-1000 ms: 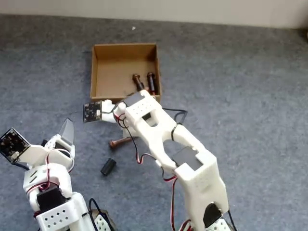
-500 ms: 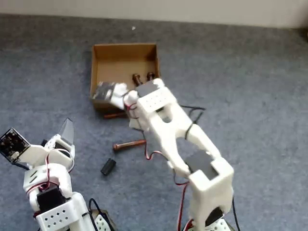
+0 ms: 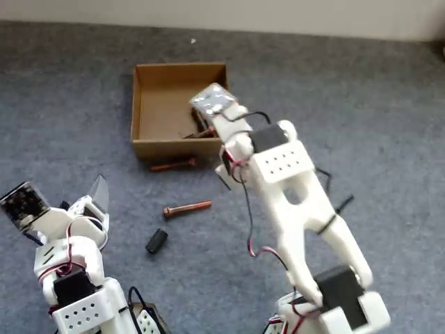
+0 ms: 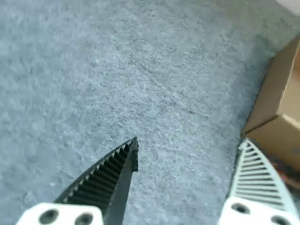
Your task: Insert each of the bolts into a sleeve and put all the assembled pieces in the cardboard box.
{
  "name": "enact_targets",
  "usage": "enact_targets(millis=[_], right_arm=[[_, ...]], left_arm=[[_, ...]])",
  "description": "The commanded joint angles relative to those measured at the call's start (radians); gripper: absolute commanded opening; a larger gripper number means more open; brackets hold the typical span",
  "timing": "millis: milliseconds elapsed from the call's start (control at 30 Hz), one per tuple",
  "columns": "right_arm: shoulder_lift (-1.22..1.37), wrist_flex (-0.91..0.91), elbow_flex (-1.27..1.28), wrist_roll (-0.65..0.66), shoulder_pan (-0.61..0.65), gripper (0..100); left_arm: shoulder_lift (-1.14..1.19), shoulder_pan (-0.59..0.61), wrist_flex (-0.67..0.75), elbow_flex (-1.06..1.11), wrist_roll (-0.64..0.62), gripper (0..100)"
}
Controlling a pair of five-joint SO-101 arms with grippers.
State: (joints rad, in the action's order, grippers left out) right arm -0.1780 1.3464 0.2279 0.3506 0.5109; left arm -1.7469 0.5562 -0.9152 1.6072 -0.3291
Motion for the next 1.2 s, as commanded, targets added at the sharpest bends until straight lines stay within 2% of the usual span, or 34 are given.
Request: enact_targets(millis=[0,200,400,533,700,833,933,1167], right_arm=[[-0.156,-0.021,0.087,-0.051,-0.045,0.5],[-0.318,-0.188,0.357,-0.103,-0.136,0.5],[-0.455,-0.367,0.587,-0.170,-0.193,0.5],[-0.504,-0.470,0.691,-0.226,-0.220,0.5],[-0.510,-0.578,0.782,-0.253,-0.275,0.5],[-0.510,-0.656,0.846,-0.253,-0.278,0.5],[-0.510,-0.679,0.863,-0.253,-0.278,0.5],[-0.510,-0.679,0.865,-0.253,-0.278,0.5]], left_arm=[[-0.010,0.008,0.026,-0.051,0.173,27],[-0.008,-0.061,0.018,-0.051,0.209,26],[0.001,-0.182,0.015,-0.062,0.387,26],[0.002,-0.271,-0.080,-0.119,0.502,26],[0.056,-0.354,-0.247,-0.314,0.603,26],[0.305,-0.450,-0.292,-0.479,0.667,23],[0.561,-0.516,-0.292,-0.602,0.776,20],[1.095,-0.599,-0.288,-0.897,0.907,20]])
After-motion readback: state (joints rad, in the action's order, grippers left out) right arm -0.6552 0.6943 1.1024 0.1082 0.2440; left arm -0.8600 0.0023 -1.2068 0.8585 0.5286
